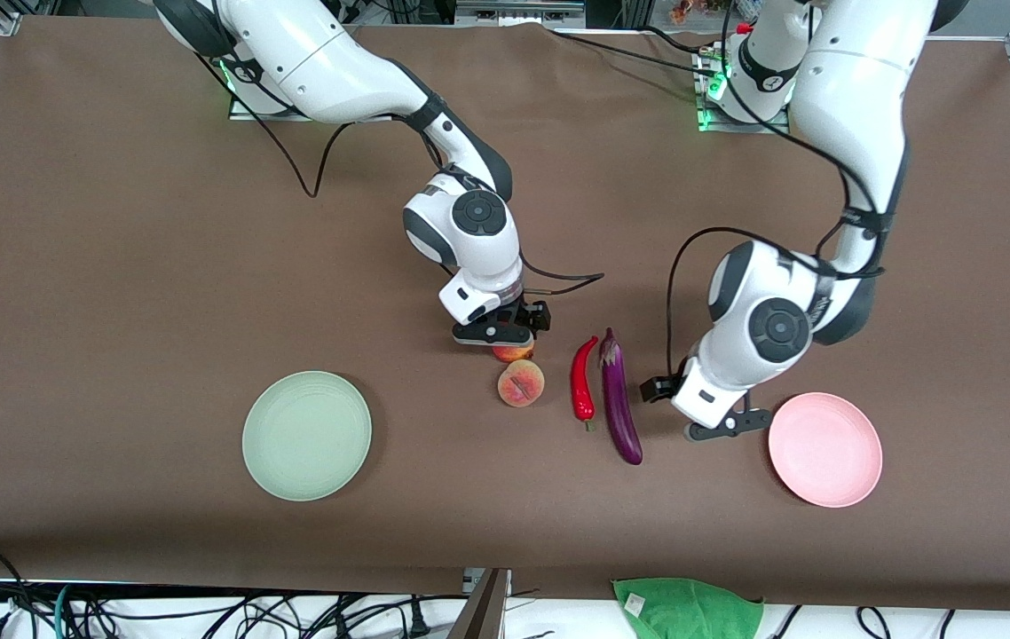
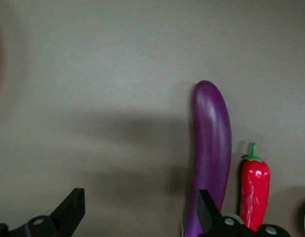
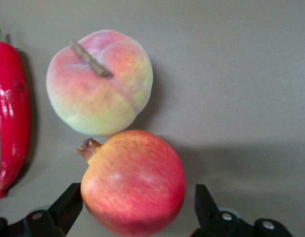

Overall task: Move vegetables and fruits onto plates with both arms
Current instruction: 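Grasp the pomegranate with the right gripper while the left gripper grasps the eggplant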

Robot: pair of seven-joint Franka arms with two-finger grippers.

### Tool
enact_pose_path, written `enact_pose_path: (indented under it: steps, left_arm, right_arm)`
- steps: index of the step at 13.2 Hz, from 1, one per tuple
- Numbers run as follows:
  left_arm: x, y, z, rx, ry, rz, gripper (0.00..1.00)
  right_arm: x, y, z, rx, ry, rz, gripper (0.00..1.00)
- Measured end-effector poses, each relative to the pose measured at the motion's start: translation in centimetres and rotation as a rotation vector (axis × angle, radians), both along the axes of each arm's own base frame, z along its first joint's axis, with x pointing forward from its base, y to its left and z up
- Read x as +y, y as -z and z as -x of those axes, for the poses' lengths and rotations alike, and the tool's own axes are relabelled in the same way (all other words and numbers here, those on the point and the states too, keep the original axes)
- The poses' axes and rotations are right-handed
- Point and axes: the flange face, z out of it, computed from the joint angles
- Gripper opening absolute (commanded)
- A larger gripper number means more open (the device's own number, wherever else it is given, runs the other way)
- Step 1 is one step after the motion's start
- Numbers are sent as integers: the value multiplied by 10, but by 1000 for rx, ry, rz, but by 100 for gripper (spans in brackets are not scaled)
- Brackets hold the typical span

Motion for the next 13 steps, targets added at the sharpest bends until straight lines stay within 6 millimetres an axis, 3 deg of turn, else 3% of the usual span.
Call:
enact_pose_path:
  steps: [3,4,7,10,11,13]
  left_arm:
    - [-16,17,2,-13,-16,6,100]
    - [-24,20,4,-13,-25,7,100]
    - [-54,32,12,-29,-30,17,100]
    - [-63,49,15,-42,-27,22,97]
    - [-62,54,15,-44,-28,23,86]
    - [-62,60,14,-57,-31,27,43]
  right_arm:
    - [-1,3,-1,-2,2,1,35]
    - [-2,2,-3,-4,3,0,26]
    - [-6,-5,-12,-20,13,2,23]
    - [-22,-24,-31,-16,-3,49,24]
    - [-31,-35,-40,-9,-15,73,23]
    - [-51,-57,-56,1,-48,114,24]
